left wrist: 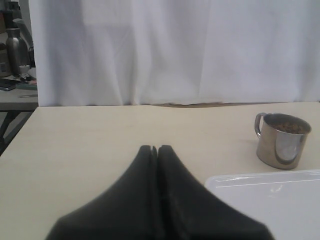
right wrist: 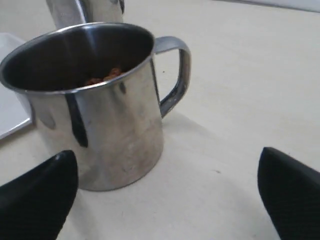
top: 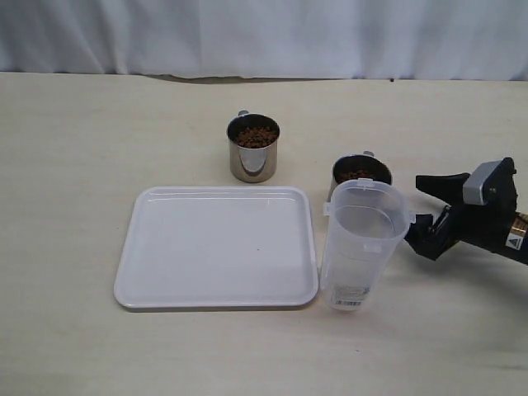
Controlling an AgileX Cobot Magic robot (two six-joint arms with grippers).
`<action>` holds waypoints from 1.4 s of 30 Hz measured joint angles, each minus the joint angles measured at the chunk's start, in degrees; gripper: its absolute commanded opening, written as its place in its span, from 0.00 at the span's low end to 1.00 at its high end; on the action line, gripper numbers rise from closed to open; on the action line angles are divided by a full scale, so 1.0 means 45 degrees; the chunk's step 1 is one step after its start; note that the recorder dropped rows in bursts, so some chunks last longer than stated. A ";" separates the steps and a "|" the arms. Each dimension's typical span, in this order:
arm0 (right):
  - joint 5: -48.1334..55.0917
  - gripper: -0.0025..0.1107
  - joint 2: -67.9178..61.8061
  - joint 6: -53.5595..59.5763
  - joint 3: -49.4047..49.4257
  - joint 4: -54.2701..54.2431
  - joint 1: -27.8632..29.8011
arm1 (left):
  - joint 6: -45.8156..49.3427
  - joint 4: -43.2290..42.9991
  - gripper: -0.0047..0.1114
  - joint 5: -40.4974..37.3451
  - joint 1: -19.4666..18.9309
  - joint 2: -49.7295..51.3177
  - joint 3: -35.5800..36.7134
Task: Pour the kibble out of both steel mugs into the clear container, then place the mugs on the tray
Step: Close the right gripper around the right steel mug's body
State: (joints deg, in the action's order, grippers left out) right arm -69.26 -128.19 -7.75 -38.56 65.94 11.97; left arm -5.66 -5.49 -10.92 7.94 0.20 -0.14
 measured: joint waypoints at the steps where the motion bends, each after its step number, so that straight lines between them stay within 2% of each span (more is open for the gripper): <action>1: 0.0000 0.69 0.0000 0.0170 0.0000 0.0100 0.0000 | 0.0000 0.0000 0.04 0.0000 0.0000 0.0000 0.0000; 7: 0.0000 0.69 0.0000 0.0836 -0.0518 0.1724 -0.0056 | 0.0000 0.0000 0.04 0.0000 0.0000 0.0000 0.0000; 12: 0.0000 0.69 0.0000 0.0707 -0.1189 0.2658 -0.0575 | 0.0000 0.0000 0.04 0.0000 0.0000 0.0000 0.0000; 42: -0.0046 0.69 -0.0758 -0.0416 -0.1328 0.1664 -0.0730 | 0.0000 0.0000 0.04 0.0000 0.0000 0.0000 0.0000</action>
State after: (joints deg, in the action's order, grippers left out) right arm -69.46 -131.60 -9.62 -44.54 73.43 8.68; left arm -5.66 -5.49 -10.92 7.94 0.20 -0.14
